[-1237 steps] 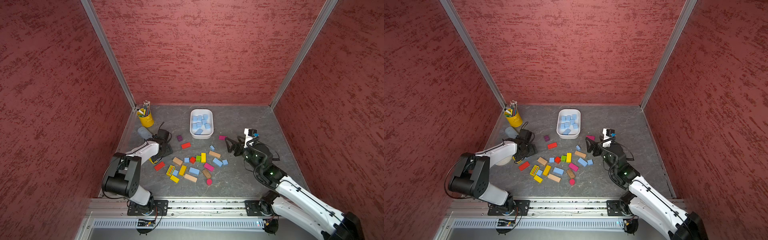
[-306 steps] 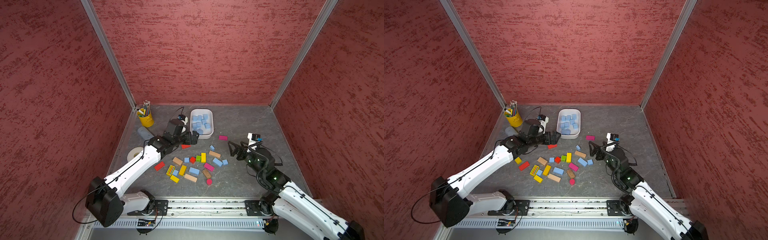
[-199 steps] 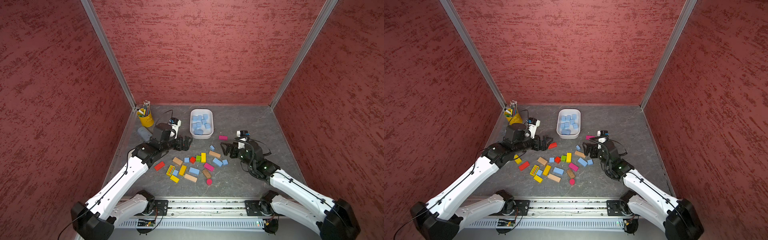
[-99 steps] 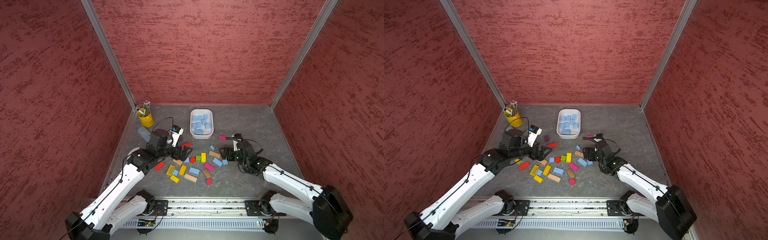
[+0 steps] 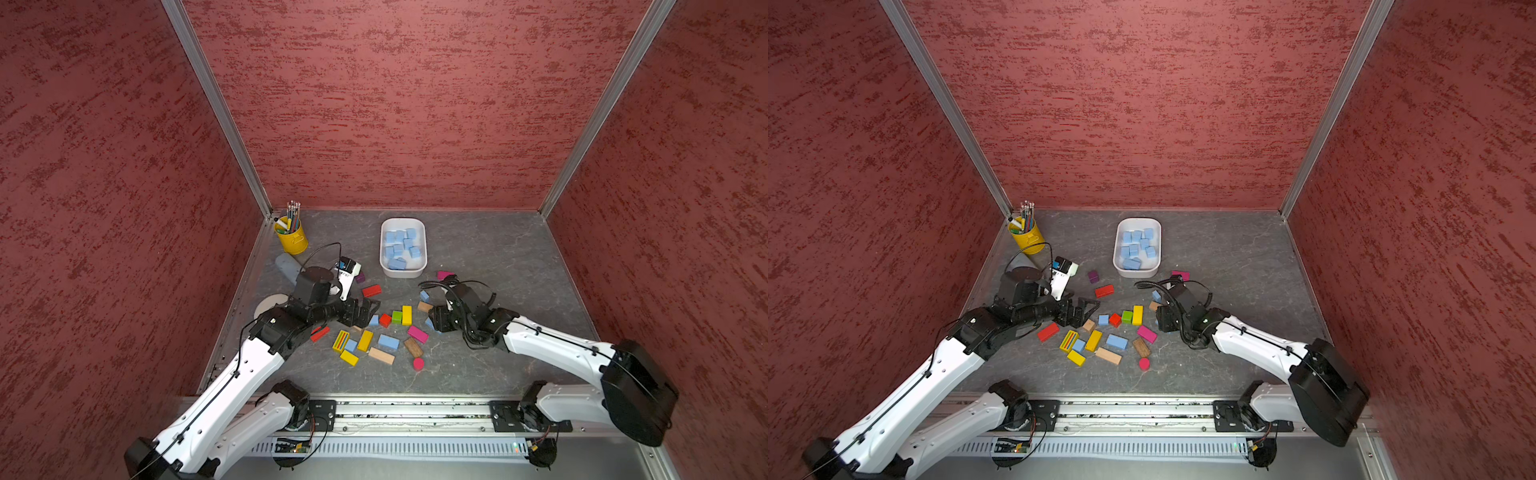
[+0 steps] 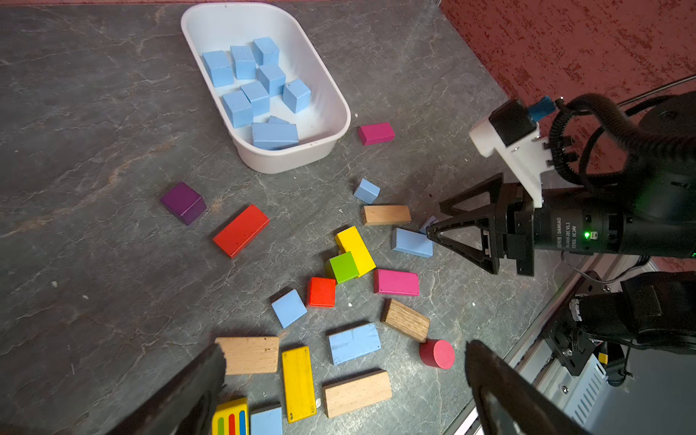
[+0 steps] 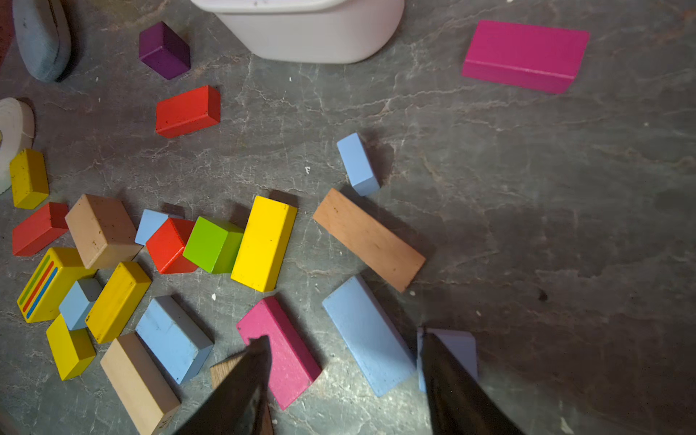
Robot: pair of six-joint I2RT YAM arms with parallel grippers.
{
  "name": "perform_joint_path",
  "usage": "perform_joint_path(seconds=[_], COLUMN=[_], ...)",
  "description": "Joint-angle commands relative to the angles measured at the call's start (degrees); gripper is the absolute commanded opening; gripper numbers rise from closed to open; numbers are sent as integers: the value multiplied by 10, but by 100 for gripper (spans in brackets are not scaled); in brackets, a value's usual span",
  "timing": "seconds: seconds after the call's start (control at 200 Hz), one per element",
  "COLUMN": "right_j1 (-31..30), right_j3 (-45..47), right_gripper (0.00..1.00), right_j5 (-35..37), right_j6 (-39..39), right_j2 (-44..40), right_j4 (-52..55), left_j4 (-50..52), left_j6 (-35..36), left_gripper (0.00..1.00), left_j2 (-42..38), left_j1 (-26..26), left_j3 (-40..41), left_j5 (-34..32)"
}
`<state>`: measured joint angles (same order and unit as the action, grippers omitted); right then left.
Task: Pick out the blue building blocks
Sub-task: Pick up the building block from the center of the board.
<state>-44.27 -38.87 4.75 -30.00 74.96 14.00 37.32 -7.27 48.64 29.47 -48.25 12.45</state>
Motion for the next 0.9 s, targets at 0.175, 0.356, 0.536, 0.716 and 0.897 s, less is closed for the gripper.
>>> perform_joint_path(seconds=[0.175, 0.356, 0.536, 0.716, 0.897], right_j1=[-26, -31, -34, -36, -39], right_j3=[-49, -70, -91, -86, -90], right_gripper=[52, 48, 45, 43, 40], right_j5=[35, 55, 70, 76, 70], right_j6=[17, 21, 29, 31, 40], right_j2=[52, 80, 122, 137, 147], right_j4=[37, 58, 88, 93, 89], left_j4=[-1, 6, 14, 9, 10], left_j6=[-12, -11, -7, -10, -9], left_gripper=[100, 100, 99, 100, 100], left_j2=[-23, -31, -34, -41, -43], left_j1=[4, 16, 27, 31, 34], left_j3=[13, 14, 10, 15, 13], left_j5=[-32, -47, -63, -71, -74])
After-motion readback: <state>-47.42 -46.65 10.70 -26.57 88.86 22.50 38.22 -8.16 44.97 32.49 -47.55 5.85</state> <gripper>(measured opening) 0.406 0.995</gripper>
